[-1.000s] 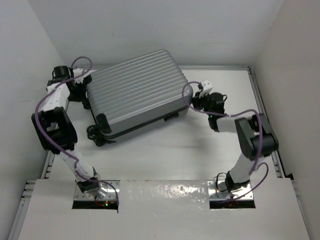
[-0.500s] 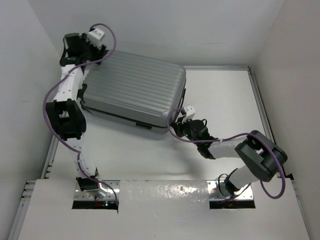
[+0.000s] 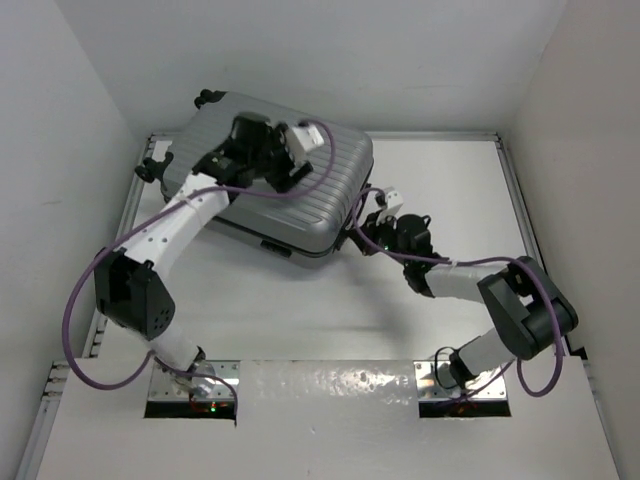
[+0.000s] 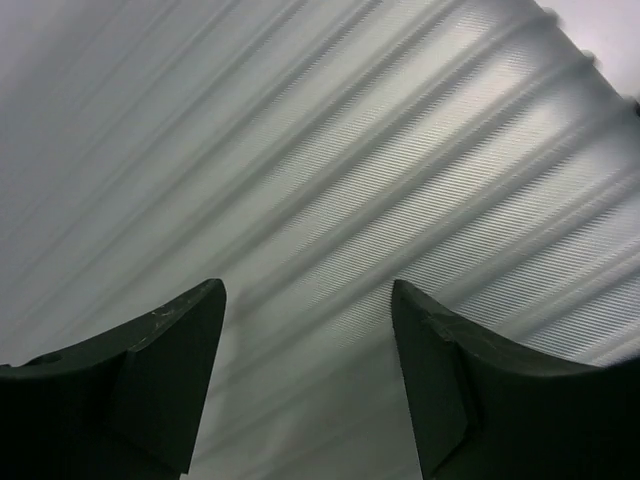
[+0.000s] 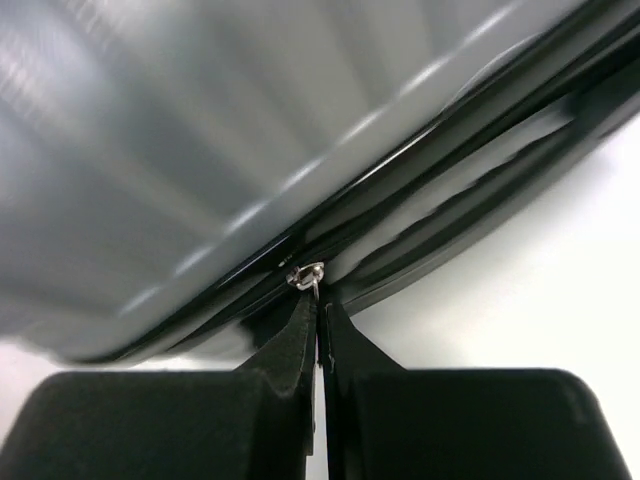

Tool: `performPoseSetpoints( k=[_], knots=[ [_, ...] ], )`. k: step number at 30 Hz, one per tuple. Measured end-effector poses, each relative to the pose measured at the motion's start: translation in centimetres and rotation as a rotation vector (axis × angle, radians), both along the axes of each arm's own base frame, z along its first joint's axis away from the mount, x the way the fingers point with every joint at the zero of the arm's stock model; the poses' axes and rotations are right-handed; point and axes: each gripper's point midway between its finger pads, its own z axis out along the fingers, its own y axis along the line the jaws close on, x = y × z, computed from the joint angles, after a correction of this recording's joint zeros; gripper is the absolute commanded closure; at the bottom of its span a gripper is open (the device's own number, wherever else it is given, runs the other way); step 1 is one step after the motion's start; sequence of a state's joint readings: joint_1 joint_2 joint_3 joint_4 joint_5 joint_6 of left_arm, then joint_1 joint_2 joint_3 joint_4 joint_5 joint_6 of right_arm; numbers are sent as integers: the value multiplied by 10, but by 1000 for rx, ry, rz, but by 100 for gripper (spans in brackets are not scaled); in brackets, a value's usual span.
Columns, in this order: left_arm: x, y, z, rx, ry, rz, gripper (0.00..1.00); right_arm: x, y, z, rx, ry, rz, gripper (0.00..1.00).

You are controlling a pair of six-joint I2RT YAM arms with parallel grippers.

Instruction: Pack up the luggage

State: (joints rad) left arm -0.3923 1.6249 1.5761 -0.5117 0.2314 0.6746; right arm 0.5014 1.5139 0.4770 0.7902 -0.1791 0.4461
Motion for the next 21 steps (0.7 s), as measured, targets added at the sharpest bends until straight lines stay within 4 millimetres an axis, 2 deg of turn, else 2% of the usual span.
performPoseSetpoints(
  k=[2, 4, 8, 10, 14, 15, 18, 21],
  knots=[
    [-24, -9, -34, 42, 72, -36, 35, 14, -12, 4, -14, -4, -24, 100],
    [-25, -8, -31, 35, 40, -31, 36, 17, -17, 4, -22, 17, -6, 100],
    [-24, 9, -31, 51, -27, 17, 37, 33, -23, 8, -46, 29, 27, 100],
    [-24, 11, -31, 50, -52, 23, 37, 59, -33, 7, -58, 31, 5, 100],
    [-24, 13, -31, 46, -71, 31, 37, 133, -72, 15, -84, -4, -106, 100],
    [-24, 13, -31, 45, -75, 32, 37, 146, -79, 16, -92, -7, -123, 100],
    [-27, 15, -32, 44, -90, 32, 37, 174, -93, 18, -128, -18, -142, 100],
    [-38, 21, -35, 56, -84, 29, 37, 201, -97, 23, -168, -37, -133, 100]
  ],
)
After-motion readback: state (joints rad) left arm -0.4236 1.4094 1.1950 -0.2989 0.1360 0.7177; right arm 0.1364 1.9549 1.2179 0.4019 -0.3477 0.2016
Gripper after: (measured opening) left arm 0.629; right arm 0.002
